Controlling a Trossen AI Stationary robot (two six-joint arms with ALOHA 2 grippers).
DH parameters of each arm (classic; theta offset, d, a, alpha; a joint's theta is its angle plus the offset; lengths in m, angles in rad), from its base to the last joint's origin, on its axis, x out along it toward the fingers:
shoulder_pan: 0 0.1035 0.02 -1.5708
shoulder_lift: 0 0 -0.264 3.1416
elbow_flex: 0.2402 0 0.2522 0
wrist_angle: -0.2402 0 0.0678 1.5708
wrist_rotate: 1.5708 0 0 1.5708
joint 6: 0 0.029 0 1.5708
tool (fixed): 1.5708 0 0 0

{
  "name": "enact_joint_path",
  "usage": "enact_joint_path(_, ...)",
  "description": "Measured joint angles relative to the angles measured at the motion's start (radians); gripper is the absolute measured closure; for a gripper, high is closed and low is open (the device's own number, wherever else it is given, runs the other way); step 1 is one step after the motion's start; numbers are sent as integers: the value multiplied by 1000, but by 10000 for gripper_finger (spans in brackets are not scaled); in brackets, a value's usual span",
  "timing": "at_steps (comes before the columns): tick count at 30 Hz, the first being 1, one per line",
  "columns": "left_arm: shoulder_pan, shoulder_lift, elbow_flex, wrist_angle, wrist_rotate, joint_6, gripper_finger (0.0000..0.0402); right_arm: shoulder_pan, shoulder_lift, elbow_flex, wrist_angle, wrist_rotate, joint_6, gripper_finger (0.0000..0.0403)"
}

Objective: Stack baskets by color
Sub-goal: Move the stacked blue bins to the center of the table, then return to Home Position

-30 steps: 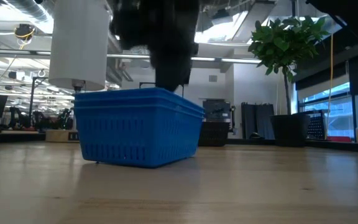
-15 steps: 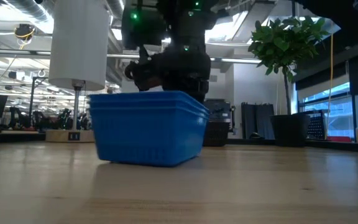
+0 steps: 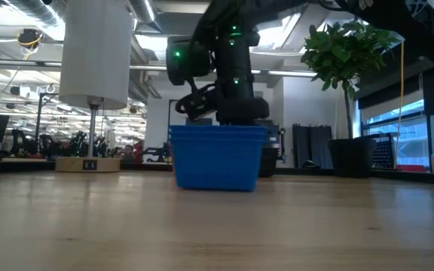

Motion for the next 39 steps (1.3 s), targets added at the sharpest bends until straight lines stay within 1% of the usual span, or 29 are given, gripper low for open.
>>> enact_joint_path(6,0,0,0,0,0,-3,324,-28,0,0,-12,89,-90,403)
enact_joint_path(10,0,0,0,0,0,-6,324,-40,0,5,-22,86,-88,403)
enact_joint_path(12,0,0,0,0,0,-6,324,-41,0,28,-43,87,-90,403)
enact_joint_path(14,0,0,0,0,0,-6,324,-40,0,70,-52,86,-96,403)
enact_joint_path(18,0,0,0,0,0,-11,324,-37,-2,205,-81,81,-104,403)
enact_joint_path(22,0,0,0,0,0,-65,324,-26,-2,359,-97,85,-107,403)
enact_joint_path(23,0,0,0,0,0,-80,324,-22,-9,373,-80,84,-108,403)
enact_joint_path(25,0,0,0,0,0,-97,324,-13,-63,333,-22,76,-110,403)
enact_joint_path(27,0,0,0,0,0,-116,324,-5,-105,317,-4,69,-101,403)
enact_joint_path(33,0,0,0,-17,0,-115,328,16,-207,316,-4,75,-56,403)
enact_joint_path(35,0,0,0,-40,-7,-115,342,29,-245,316,0,72,-57,403)
enact_joint_path(39,0,-8,0,-92,-45,-122,390,43,-316,316,-6,70,-59,403)
